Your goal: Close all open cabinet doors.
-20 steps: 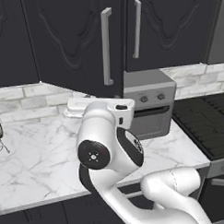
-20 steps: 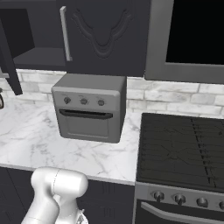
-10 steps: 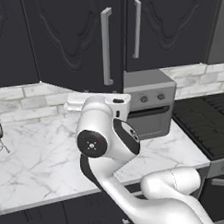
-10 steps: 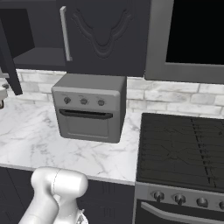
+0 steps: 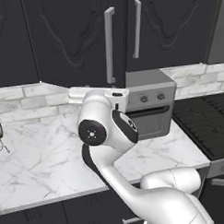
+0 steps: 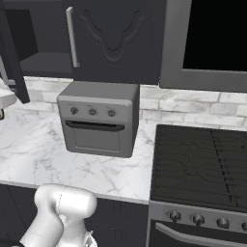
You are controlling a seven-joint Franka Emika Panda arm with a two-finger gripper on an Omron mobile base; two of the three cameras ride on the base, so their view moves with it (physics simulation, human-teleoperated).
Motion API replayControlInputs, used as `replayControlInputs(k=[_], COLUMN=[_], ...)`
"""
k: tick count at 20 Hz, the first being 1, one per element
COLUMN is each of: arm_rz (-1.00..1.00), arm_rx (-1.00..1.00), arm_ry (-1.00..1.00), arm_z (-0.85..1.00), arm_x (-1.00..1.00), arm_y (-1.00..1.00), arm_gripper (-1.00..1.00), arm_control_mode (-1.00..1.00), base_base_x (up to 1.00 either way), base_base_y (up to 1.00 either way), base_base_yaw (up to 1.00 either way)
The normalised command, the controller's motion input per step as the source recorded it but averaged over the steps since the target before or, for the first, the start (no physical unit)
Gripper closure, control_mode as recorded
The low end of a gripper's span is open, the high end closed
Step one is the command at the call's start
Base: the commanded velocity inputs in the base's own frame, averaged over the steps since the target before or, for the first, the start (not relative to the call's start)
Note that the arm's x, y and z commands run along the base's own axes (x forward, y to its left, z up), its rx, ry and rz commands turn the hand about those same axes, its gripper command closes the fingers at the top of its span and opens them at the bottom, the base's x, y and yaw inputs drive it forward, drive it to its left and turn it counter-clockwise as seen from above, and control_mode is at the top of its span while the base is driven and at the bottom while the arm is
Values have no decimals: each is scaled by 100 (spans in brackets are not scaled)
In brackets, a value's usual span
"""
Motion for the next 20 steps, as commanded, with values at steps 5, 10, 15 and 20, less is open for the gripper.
replayControlInputs(k=[5, 10, 15, 20], arm_rz=[0, 0, 3, 6], arm_rx=[1, 2, 2, 2], arm_ry=[0, 0, 0, -2], arm_z=[-1, -7, -5, -6], arm_x=[32, 37, 41, 39], arm_y=[-13, -29, -25, -19], arm_gripper=[-100, -100, -100, -100], arm_control_mode=[-100, -100, -100, -100], base_base_x=[0, 0, 0, 0], base_base_y=[0, 0, 0, 0], base_base_yaw=[0, 0, 0, 0])
